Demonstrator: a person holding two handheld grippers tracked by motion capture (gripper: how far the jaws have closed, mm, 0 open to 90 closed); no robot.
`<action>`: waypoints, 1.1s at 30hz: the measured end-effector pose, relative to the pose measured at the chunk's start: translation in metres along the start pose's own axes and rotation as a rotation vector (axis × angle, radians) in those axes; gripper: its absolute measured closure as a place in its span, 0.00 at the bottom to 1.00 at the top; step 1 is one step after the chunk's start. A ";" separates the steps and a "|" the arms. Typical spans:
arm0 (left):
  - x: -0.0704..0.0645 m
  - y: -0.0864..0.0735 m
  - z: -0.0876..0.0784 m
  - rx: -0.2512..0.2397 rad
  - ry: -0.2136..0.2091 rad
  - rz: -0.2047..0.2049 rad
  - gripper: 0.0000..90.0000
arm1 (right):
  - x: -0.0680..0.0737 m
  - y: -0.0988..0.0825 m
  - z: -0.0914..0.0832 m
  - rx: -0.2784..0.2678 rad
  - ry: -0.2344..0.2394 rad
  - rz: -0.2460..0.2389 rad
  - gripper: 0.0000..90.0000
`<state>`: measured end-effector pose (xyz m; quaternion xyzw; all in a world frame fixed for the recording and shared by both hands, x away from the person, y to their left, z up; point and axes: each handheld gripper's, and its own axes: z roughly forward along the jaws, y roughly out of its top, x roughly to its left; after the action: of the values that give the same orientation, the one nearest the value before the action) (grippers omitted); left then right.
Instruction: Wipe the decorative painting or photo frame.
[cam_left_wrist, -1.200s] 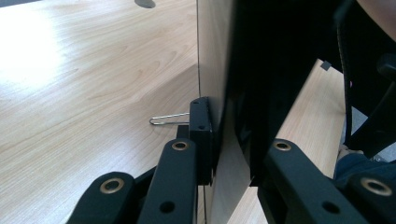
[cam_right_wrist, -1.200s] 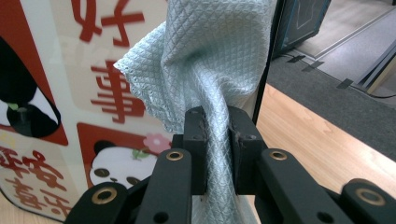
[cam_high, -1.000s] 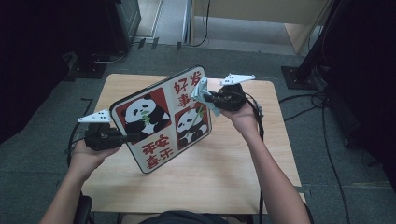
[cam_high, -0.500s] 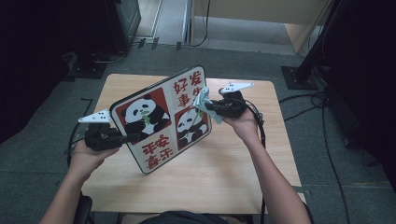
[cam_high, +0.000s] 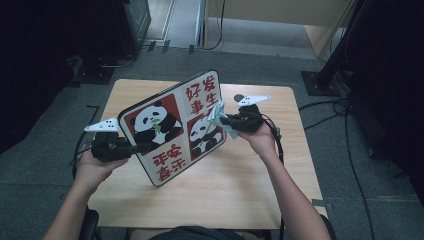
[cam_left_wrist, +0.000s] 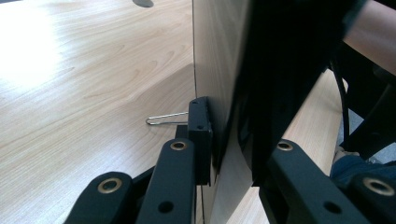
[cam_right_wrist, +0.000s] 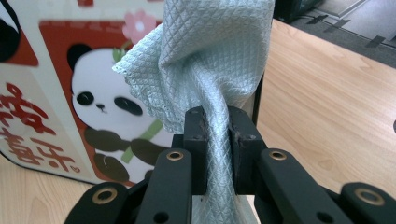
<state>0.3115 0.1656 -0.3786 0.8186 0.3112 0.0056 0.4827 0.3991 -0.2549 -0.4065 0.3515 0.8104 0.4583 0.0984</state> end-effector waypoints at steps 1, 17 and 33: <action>0.000 0.000 0.000 0.000 0.000 0.001 0.88 | 0.000 -0.002 0.001 0.004 -0.005 -0.003 0.89; 0.000 -0.001 0.001 -0.005 -0.012 0.015 0.87 | -0.005 -0.043 0.022 0.092 -0.010 0.032 0.89; 0.001 0.000 0.001 -0.002 -0.007 0.005 0.88 | -0.005 -0.066 0.032 0.163 -0.004 0.057 0.89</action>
<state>0.3126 0.1652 -0.3799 0.8188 0.3076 0.0042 0.4847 0.3866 -0.2580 -0.4787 0.3824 0.8344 0.3925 0.0581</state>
